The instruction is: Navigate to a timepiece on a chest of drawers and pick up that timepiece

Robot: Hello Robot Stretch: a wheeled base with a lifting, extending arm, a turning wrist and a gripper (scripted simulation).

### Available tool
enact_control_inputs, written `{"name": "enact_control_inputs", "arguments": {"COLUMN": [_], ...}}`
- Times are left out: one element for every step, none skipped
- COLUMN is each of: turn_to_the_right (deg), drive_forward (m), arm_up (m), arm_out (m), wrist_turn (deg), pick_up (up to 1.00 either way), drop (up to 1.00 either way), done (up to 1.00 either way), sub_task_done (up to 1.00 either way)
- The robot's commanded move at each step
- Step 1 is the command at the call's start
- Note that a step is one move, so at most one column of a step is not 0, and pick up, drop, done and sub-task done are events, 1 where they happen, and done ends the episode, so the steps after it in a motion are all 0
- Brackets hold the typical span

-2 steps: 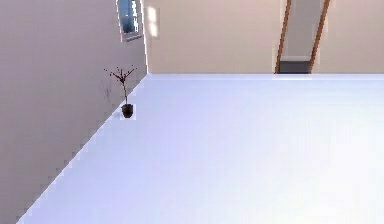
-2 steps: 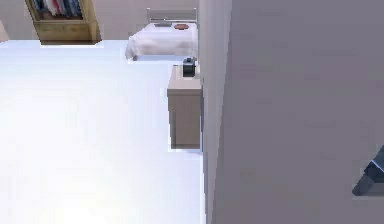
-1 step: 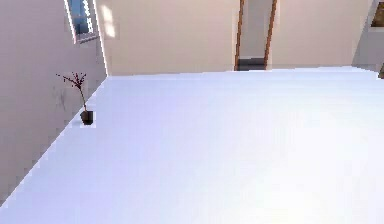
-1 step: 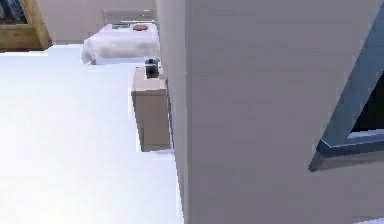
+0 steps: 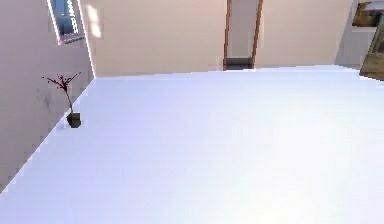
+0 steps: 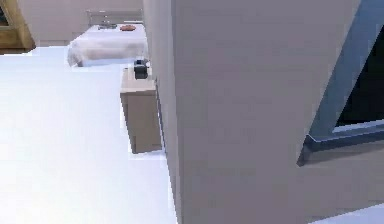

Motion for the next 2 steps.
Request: {"name": "enact_control_inputs", "arguments": {"turn_to_the_right": [0.0, 27.0], "drive_forward": [0.1, 0.0], "arm_up": [0.0, 0.0], "arm_out": [0.0, 0.0], "wrist_turn": [0.0, 0.0], "pick_up": [0.0, 0.0], "drop": [0.0, 0.0], "done": [0.0, 0.0], "sub_task_done": [0.0, 0.0]}}
